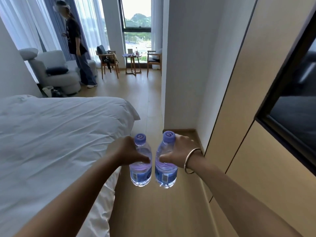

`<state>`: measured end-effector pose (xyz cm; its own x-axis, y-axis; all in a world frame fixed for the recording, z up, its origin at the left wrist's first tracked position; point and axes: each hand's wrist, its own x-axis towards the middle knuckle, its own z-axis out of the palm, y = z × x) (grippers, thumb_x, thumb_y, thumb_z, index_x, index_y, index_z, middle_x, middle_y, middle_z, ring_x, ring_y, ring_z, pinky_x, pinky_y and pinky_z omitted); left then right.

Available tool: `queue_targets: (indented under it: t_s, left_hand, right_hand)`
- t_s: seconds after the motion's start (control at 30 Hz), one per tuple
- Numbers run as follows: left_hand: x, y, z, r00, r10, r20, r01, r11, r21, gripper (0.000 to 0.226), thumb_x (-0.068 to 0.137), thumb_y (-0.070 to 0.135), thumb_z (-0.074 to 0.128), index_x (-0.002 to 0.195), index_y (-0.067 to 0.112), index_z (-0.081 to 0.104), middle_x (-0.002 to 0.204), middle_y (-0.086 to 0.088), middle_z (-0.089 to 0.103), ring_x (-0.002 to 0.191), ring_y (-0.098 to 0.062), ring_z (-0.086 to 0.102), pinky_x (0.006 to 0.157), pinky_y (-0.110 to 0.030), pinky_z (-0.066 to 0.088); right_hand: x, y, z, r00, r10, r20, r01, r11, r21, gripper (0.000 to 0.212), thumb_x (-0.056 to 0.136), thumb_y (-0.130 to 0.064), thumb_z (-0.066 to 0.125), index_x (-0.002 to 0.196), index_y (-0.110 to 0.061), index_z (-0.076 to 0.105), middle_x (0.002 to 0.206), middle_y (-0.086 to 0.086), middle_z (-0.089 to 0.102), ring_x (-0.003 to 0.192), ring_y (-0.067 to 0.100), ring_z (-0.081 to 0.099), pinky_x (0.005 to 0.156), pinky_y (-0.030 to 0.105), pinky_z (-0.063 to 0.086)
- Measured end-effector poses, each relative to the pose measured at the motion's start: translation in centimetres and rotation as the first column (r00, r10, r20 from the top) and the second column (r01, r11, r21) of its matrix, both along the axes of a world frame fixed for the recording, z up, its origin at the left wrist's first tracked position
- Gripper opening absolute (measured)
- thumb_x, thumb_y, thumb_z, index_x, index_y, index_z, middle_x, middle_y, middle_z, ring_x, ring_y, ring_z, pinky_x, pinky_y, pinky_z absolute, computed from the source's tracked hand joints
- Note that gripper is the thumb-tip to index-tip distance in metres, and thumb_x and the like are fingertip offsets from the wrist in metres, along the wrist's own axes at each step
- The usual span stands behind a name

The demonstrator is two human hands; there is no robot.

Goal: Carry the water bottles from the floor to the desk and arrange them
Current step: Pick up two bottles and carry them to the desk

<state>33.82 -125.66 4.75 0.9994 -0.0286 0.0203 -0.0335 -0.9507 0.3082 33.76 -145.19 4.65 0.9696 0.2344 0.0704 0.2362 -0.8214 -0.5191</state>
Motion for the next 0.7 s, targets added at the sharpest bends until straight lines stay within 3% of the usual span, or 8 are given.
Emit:
queue_targets:
  t_s: [0.1,0.2,0.33,0.57,0.7]
  left_hand:
    - [5.6,-0.9,-0.9,1.000,-0.020,-0.021,0.020,1.000,-0.005,0.049,0.049,0.063,0.076,0.067,0.019,0.066,0.057,0.008,0.060,0.049,0.000,0.049,0.042,-0.016,0.033]
    - [11.7,-2.1,-1.5,1.000,-0.024,-0.015,0.024,1.000,-0.004,0.047,0.050,0.061,0.077,0.055,0.020,0.055,0.047,0.010,0.051,0.042,0.001,0.045,0.035,-0.012,0.025]
    - [20.0,-3.7,-1.3,1.000,-0.009,0.029,0.009,1.000,0.001,0.050,0.054,0.060,0.077,0.052,0.021,0.047,0.045,0.012,0.046,0.040,0.000,0.042,0.030,-0.010,0.024]
    - [31.4,-5.6,-0.8,0.998,0.026,0.065,-0.023,0.999,-0.045,0.048,0.052,0.060,0.077,0.050,0.023,0.046,0.043,0.014,0.045,0.042,0.001,0.043,0.038,-0.014,0.024]
    - [36.7,-6.0,-0.8,0.996,0.053,0.066,-0.051,0.998,-0.036,0.050,0.051,0.060,0.077,0.048,0.021,0.045,0.041,0.012,0.044,0.040,0.000,0.042,0.038,-0.014,0.023]
  right_hand:
    - [5.3,-0.8,-0.6,1.000,-0.009,-0.002,0.009,0.999,-0.034,0.038,0.061,-0.048,0.068,0.088,-0.023,0.061,0.083,0.000,0.066,0.073,0.020,0.061,0.067,0.031,0.052]
    - [11.4,-1.9,-1.2,1.000,-0.003,-0.018,0.002,0.999,-0.044,0.035,0.061,-0.048,0.068,0.085,-0.024,0.060,0.081,0.000,0.066,0.072,0.020,0.061,0.067,0.031,0.053]
    - [20.2,-3.9,-0.7,1.000,-0.003,0.013,0.004,0.995,-0.103,0.035,0.061,-0.050,0.066,0.083,-0.026,0.053,0.079,-0.003,0.063,0.071,0.018,0.059,0.064,0.027,0.049]
    - [32.8,-6.4,0.1,0.998,0.048,0.035,-0.044,0.993,-0.105,0.037,0.062,-0.050,0.066,0.084,-0.027,0.049,0.080,-0.002,0.060,0.071,0.020,0.056,0.067,0.028,0.048]
    - [38.3,-6.2,-0.1,0.997,0.075,0.035,-0.072,0.994,-0.084,0.034,0.061,-0.050,0.065,0.081,-0.029,0.046,0.076,-0.005,0.056,0.070,0.019,0.054,0.062,0.026,0.038]
